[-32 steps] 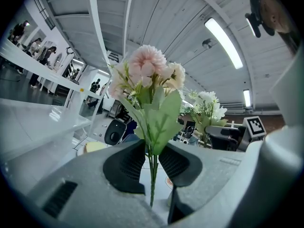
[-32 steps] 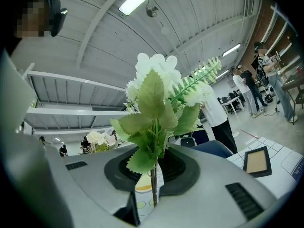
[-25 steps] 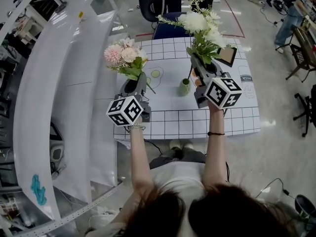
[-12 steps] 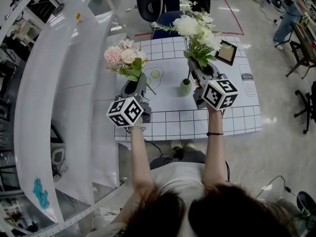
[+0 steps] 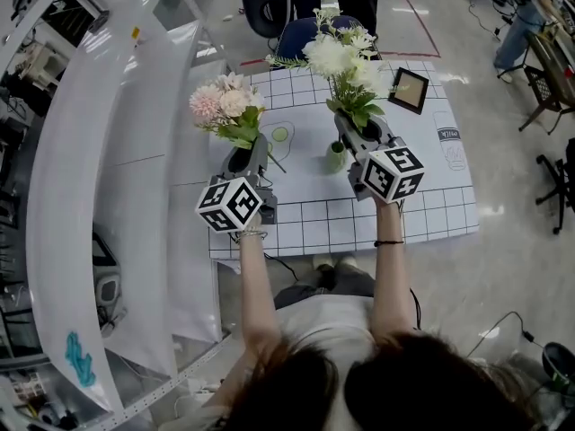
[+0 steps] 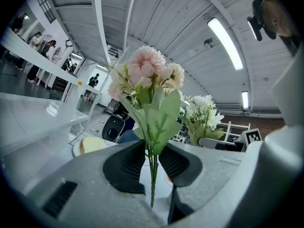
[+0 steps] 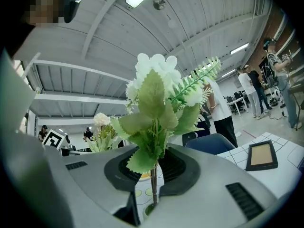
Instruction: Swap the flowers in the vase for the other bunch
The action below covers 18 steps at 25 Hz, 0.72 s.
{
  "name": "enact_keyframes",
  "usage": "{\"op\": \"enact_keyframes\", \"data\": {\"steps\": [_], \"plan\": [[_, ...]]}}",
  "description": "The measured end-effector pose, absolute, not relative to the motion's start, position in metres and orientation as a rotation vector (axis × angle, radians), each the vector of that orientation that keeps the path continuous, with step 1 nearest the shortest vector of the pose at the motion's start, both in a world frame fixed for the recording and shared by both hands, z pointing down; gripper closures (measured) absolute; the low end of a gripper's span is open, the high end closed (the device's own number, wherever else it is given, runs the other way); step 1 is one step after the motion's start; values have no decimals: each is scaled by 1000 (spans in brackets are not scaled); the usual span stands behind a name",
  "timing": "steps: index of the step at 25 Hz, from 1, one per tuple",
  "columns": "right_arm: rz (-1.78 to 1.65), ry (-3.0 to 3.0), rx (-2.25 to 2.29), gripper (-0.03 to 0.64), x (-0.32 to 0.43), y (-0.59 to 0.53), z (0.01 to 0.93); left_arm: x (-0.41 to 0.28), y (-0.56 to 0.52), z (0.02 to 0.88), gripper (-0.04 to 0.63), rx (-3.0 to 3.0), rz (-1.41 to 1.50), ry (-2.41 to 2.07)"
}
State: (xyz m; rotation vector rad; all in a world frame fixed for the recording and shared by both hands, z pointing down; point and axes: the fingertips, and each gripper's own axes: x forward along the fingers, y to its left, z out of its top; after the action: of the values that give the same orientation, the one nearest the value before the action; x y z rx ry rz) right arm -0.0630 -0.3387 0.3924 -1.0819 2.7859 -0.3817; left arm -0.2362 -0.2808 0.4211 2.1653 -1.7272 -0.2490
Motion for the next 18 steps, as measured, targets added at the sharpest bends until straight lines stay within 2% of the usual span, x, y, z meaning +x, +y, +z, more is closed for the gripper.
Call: {"op": "enact_keyframes", "data": {"steps": [18], "plan": [[-354, 2827, -1126, 557, -64, -327, 424, -239, -277, 430, 509, 2154, -256, -1708]]}}
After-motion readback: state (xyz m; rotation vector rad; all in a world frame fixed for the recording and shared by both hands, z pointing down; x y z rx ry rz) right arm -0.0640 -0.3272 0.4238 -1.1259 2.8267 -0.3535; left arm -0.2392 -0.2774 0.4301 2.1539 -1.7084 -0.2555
